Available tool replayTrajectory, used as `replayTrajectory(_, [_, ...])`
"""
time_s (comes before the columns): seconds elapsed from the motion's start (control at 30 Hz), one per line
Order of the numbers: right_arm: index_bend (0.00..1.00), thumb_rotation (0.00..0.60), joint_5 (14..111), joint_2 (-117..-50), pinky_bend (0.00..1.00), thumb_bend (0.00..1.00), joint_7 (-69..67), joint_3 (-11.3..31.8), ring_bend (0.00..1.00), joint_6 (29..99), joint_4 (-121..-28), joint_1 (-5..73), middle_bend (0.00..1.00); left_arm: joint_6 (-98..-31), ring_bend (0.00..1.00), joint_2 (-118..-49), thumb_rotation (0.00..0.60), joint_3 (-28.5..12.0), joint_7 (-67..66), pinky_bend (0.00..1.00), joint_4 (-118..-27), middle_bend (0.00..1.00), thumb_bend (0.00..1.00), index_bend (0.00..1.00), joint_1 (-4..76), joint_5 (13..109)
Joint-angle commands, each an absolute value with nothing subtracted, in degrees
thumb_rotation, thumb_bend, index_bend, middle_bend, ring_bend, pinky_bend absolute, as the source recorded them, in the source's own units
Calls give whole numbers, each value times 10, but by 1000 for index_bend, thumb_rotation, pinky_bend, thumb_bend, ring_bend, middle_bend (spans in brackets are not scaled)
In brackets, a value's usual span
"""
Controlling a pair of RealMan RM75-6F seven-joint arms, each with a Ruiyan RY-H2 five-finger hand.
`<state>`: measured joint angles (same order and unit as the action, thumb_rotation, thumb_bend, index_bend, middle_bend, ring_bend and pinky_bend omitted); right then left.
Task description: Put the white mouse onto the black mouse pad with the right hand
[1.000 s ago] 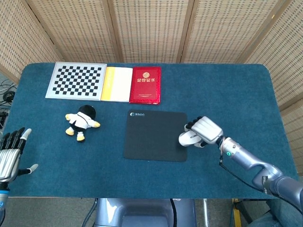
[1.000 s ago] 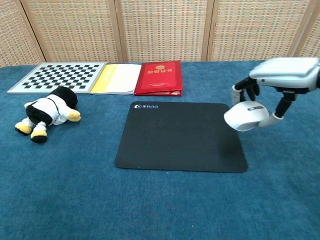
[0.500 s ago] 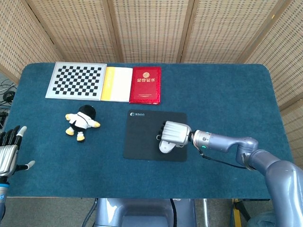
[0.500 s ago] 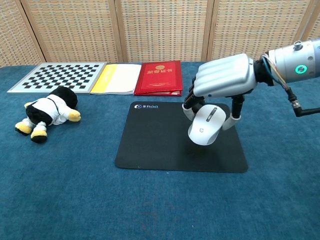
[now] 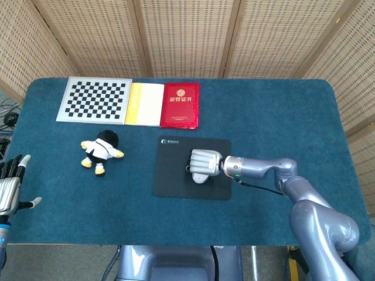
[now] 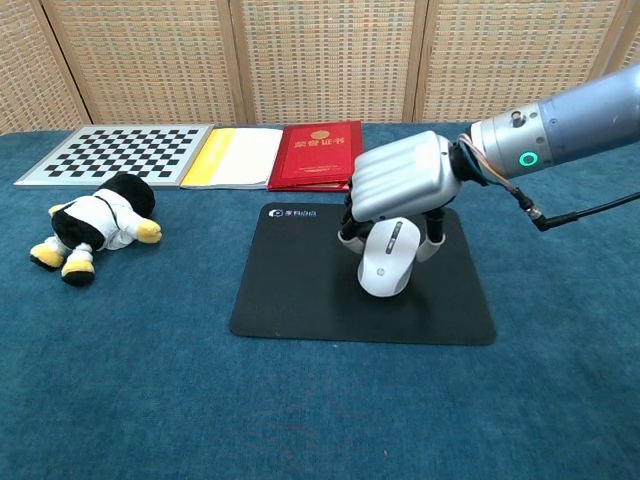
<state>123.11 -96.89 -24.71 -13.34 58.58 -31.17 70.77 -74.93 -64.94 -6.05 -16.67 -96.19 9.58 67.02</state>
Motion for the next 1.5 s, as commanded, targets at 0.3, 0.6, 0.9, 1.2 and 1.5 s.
replayTrajectory(0.3, [192,600,1234,-1020,418,342,-182,-157,156,619,-224,725,149,-747,0,-650,600,-62,-167,0,-959,0,0,0,100,660])
replayTrajectory(0.6, [0,600,1207,-1028,332,0,-145,-161,0,629,-179,715,0,-746,0,-649,600,-60,-164,0,-959,0,0,0,102,658])
replayTrajectory(0.9, [0,600,1173,-977,327,0,-117,-152,0,685,-205,687,0,-748,0,-647,600,-56,-164,0,-965,0,0,0,103,666])
replayTrajectory(1.2, [0,600,1060,-830,327,0,-53,-90,0,758,-372,568,0,-762,0,-631,600,-46,-137,0,-986,0,0,0,96,708])
replayTrajectory(1.5, [20,600,882,-705,294,0,38,-37,0,770,-622,395,0,-811,0,-634,600,-25,-117,0,-986,0,0,0,84,804])
